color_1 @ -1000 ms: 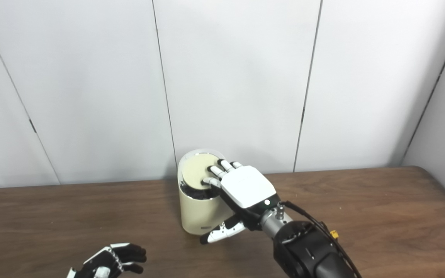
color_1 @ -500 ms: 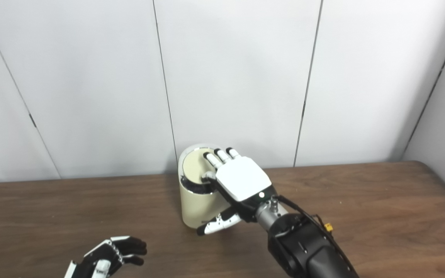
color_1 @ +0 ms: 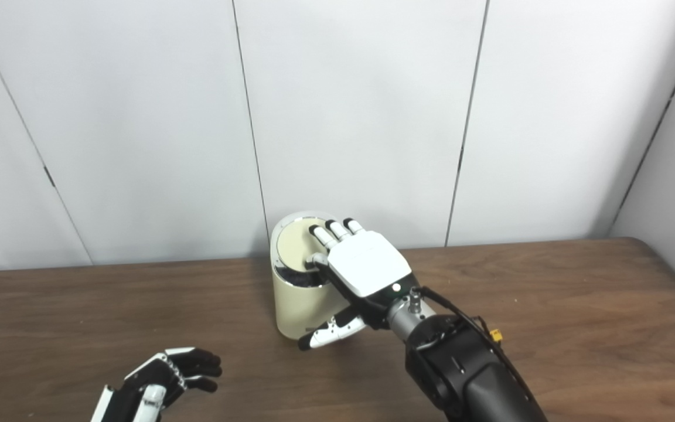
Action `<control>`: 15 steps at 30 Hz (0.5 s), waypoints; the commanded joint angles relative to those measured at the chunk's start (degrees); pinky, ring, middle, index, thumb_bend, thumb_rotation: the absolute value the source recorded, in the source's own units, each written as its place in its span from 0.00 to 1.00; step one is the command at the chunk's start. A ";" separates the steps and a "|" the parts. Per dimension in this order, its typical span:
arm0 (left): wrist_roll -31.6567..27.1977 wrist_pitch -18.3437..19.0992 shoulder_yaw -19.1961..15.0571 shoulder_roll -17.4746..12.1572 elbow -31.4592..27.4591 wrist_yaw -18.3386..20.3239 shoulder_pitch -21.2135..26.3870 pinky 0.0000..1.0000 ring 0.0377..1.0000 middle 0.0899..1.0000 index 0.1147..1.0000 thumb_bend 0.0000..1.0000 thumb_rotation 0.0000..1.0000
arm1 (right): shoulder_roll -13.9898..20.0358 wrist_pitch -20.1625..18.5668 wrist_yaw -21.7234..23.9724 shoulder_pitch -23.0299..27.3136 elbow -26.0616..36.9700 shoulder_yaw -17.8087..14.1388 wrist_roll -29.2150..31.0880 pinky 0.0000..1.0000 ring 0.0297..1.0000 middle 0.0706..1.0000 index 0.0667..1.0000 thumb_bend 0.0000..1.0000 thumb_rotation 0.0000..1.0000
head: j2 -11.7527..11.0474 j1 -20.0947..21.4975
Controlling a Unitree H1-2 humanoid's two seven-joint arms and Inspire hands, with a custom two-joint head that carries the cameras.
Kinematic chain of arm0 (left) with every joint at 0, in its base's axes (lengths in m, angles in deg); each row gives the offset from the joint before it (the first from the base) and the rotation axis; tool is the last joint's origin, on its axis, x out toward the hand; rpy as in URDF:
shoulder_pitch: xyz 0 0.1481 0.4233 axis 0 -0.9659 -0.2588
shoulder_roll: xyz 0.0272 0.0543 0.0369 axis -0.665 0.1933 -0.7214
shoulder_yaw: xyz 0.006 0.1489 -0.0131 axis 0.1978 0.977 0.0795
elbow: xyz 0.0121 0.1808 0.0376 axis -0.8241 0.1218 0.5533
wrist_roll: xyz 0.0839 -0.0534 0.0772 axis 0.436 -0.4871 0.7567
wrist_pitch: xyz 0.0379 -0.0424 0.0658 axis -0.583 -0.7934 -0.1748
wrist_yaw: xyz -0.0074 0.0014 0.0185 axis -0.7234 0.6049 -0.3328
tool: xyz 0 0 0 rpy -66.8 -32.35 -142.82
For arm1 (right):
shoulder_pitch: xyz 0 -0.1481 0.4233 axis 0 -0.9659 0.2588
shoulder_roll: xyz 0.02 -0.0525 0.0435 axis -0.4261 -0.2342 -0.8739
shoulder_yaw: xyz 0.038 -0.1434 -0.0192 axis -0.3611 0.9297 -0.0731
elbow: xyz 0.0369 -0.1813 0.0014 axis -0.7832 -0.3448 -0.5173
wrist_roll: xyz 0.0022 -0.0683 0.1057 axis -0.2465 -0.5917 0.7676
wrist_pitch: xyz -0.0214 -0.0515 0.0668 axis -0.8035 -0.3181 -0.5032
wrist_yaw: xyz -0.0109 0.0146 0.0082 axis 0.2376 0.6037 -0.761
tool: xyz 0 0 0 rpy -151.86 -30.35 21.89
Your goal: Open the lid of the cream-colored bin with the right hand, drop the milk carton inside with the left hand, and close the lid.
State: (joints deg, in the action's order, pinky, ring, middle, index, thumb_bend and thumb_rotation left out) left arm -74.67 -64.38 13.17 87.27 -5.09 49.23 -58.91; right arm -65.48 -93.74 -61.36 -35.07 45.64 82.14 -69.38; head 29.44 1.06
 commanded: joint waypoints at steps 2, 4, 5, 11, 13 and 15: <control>1.58 -2.01 0.00 0.02 -1.05 -0.38 -0.13 0.57 0.63 0.62 0.60 0.37 0.83 | -0.47 -1.36 3.45 0.77 -0.18 -0.83 1.03 1.00 1.00 1.00 0.82 0.79 0.85 | 0.08 0.00; 2.98 -2.26 0.05 0.13 -1.20 -0.61 -0.22 0.56 0.62 0.61 0.59 0.36 0.84 | -1.69 -2.72 3.01 0.71 1.68 -2.58 2.71 1.00 1.00 1.00 0.88 0.80 0.88 | 0.15 0.13; 3.29 -2.29 0.06 0.14 -1.27 -0.62 -0.26 0.56 0.62 0.61 0.59 0.36 0.84 | -2.19 -3.19 2.60 0.64 2.62 -3.35 3.29 1.00 1.00 1.00 0.93 0.81 0.89 | 0.14 0.17; 2.95 -3.24 -0.11 -0.22 -0.10 -0.25 0.13 0.55 0.61 0.61 0.59 0.35 0.84 | -4.28 -5.63 2.68 0.46 5.30 -6.06 4.21 1.00 1.00 1.00 1.00 0.87 0.97 | -0.31 0.38; 3.17 -3.72 -0.19 -0.32 0.53 -0.26 0.32 0.54 0.61 0.61 0.59 0.34 0.85 | -4.79 -6.49 2.94 0.49 5.42 -6.65 4.31 1.00 1.00 1.00 1.00 0.90 0.98 | -0.46 0.40; 3.57 -3.62 -0.31 -0.36 0.77 -0.38 0.38 0.54 0.61 0.61 0.59 0.34 0.85 | -5.10 -6.87 2.35 0.30 5.45 -7.11 4.78 1.00 1.00 1.00 1.00 0.91 0.99 | -0.67 0.40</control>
State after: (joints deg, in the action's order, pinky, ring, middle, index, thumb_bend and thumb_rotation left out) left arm -71.42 -65.41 13.01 87.08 -3.64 49.23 -58.87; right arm -70.27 -100.33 -58.11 -36.52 49.03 75.98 -64.94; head 28.74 1.41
